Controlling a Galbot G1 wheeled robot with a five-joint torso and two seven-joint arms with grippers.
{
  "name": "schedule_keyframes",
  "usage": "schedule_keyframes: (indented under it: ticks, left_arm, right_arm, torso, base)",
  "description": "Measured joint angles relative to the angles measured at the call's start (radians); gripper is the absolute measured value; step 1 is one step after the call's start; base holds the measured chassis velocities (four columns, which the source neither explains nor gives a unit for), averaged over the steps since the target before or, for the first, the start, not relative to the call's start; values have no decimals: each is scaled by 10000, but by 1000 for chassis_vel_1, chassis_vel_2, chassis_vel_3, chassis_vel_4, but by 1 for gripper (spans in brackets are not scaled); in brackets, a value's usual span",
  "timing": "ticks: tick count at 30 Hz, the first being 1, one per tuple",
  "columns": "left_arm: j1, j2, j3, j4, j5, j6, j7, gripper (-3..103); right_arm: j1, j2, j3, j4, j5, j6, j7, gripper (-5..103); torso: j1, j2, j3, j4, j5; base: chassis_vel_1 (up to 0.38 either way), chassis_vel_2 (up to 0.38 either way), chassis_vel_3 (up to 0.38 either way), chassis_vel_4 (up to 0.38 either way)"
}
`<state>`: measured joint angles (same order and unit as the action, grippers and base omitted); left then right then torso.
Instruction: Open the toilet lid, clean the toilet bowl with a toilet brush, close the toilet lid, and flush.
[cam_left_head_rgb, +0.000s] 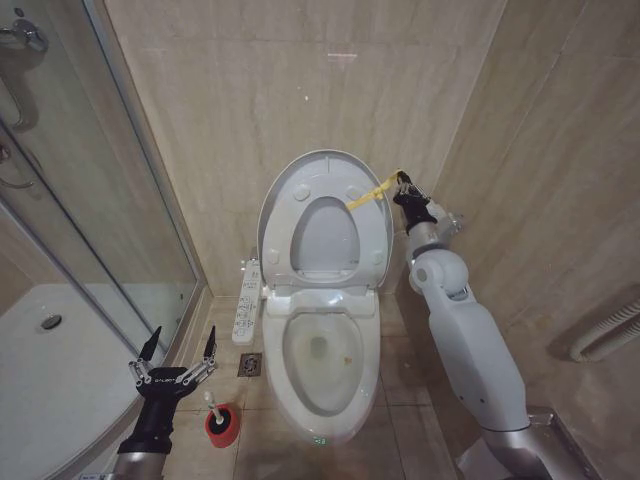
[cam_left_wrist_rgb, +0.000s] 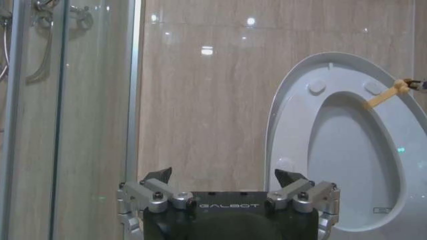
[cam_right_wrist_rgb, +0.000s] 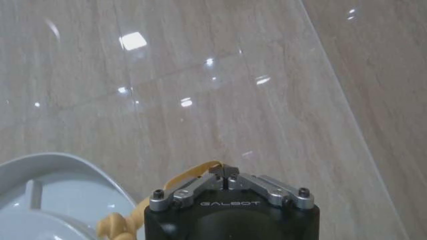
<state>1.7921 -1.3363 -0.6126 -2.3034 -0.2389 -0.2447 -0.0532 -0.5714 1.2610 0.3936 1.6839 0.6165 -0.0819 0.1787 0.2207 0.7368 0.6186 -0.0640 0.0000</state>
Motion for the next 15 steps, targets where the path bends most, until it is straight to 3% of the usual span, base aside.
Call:
schedule_keyframes:
  ticks: [15]
  left_arm:
    - [0,0,0,0,0,0,0,100]
  right_arm:
    - [783,103,-337,-1088,-499,115,-12,0]
  torso:
    - [0,0,0,1,-1]
  base:
    - [0,0,0,0]
